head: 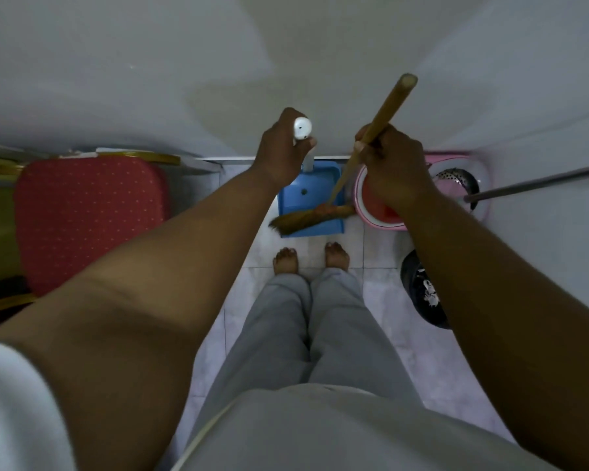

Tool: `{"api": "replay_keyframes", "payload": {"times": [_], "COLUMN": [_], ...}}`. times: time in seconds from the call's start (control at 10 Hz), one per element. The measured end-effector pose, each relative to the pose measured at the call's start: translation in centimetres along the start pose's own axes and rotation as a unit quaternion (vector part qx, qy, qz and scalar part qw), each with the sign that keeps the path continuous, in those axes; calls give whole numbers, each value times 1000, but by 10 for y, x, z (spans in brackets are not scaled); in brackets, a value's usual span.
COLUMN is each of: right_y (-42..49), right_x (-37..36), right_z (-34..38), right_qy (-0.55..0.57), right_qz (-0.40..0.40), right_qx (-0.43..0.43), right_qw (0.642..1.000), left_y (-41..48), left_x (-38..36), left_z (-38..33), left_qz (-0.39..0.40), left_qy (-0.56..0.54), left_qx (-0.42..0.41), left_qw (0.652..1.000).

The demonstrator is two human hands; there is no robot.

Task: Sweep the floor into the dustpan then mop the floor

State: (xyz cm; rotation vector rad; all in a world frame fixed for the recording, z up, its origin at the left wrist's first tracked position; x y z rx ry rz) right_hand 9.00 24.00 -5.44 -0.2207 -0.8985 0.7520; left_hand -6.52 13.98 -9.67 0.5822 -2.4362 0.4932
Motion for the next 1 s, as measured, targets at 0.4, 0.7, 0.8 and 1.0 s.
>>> {"api": "replay_keyframes", "payload": {"times": [0.4, 0.7, 0.8, 1.0], "right_y": [53, 66, 64, 41], "right_x": [-14, -27, -29, -34], "right_z": [-3, -8, -9, -19], "right_qy": [-44, -100, -102, -104], "right_qz": [-4, 19, 31, 31], "right_qx": [-9, -43, -49, -49], "right_qw": [999, 994, 993, 993], "left_y": [36, 35, 31, 14], "left_x": [-2, 0, 4, 2], "left_z": [-4, -2, -2, 10], "left_qz": [-22, -72, -75, -64], "left_qy": [-9, 13, 7, -2], "left_qx": [19, 63, 75, 111], "left_qw": [1000, 995, 994, 992]}}
Point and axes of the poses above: each hand's wrist, its own y-axis towards the middle knuckle, its own x-axis out of the back of the hand, z = x × y, the point moved 10 cm from there along y, towards the middle knuckle, and after that the axes turned 8 degrees about -x, right-handed, at the moved point
